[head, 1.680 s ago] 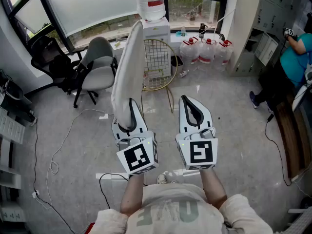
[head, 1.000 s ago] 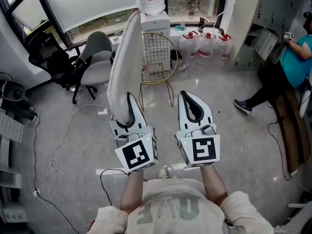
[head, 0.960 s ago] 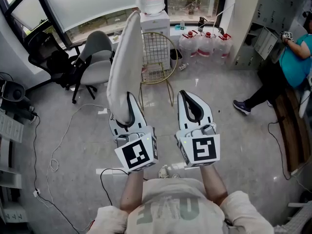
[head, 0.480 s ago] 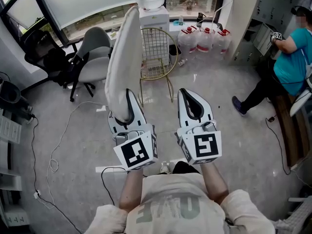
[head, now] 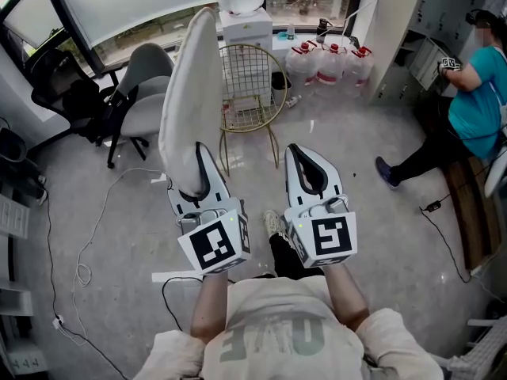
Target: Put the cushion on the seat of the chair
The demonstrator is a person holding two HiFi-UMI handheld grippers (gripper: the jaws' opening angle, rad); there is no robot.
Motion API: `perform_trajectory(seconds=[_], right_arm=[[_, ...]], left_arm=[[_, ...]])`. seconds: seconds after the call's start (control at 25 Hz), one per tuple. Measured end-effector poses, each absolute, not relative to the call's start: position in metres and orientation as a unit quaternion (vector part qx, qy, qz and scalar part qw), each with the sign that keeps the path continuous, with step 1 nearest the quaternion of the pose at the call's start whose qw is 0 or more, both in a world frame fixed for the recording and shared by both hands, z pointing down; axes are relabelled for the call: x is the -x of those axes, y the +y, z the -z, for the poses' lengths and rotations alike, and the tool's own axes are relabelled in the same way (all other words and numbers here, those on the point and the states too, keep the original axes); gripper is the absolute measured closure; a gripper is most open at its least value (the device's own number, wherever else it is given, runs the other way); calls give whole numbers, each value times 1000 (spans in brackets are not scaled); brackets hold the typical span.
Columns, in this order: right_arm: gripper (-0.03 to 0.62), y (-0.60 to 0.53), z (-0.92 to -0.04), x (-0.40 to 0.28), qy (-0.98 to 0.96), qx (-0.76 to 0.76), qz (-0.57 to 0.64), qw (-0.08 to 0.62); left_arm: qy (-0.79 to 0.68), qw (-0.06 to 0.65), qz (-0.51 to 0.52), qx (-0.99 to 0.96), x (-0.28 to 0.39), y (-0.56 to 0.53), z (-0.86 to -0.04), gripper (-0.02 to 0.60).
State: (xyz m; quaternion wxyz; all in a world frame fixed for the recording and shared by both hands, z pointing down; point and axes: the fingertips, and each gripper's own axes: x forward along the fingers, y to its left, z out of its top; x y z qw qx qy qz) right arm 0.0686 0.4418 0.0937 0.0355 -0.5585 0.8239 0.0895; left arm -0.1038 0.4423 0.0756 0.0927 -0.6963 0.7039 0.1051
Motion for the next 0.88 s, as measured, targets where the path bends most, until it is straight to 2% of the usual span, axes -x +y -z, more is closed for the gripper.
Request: perform_trajectory(seconds=[0.48,0.88], right_arm=[[579,332,-140,-77,825,559,-70,44],[579,171,-124,-78,844,532,-51,40]], left_arm=[[699,96,-114,699,100,339,-109,538],[715,92,-91,687,87,192,-90,538]])
